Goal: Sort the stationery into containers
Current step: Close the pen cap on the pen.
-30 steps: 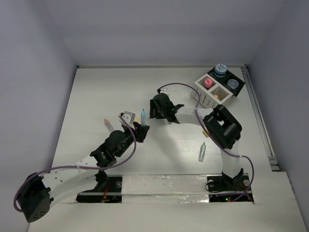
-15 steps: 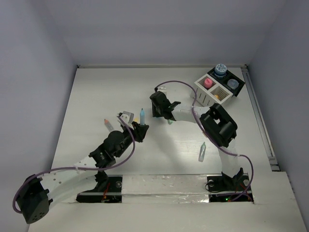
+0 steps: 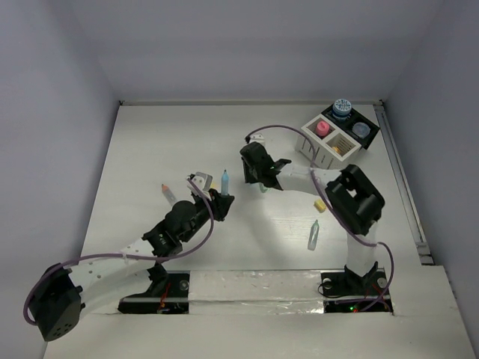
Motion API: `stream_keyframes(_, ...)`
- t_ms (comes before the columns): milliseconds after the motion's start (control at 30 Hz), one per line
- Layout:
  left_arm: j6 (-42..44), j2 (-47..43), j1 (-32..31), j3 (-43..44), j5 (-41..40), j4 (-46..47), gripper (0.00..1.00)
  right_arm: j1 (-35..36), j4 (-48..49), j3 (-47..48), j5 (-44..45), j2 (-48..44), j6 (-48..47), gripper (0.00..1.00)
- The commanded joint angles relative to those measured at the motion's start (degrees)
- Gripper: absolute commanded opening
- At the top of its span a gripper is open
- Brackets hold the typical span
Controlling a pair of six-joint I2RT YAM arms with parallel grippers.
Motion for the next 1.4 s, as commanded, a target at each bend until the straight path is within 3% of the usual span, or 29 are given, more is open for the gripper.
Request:
stream_keyframes(0, -1.6, 2.3, 0.5, 0.4, 5.4, 6.6, 0.00, -0.3, 7.7, -3.8, -1.7, -14.4, -2.2, 0.00)
stream_keyframes(233, -2.5, 6.4, 0.5, 0.1, 10.8, 12.1, 0.00, -0.3, 20.7, -15.6, -5.2, -32.1, 5.3, 0.00)
stream_keyframes(367, -3.2, 7.3, 0.5, -0.5, 11.0, 14.6, 0.00, -0.3, 31.3, -21.6, -8.8, -36.1, 11.6, 0.00)
stream_keyframes(633, -2.2, 7.1, 0.5, -0.2, 10.0, 13.7, 0.00, 2.1, 34.6, -21.0, -12.2, -33.7, 14.2, 0.00)
stream_keyframes(1367, -1.9, 9.0, 0.5, 1.5, 8.6, 12.6, 0.00, 4.8, 36.6, -22.9, -11.4, -33.3, 15.8, 0.00)
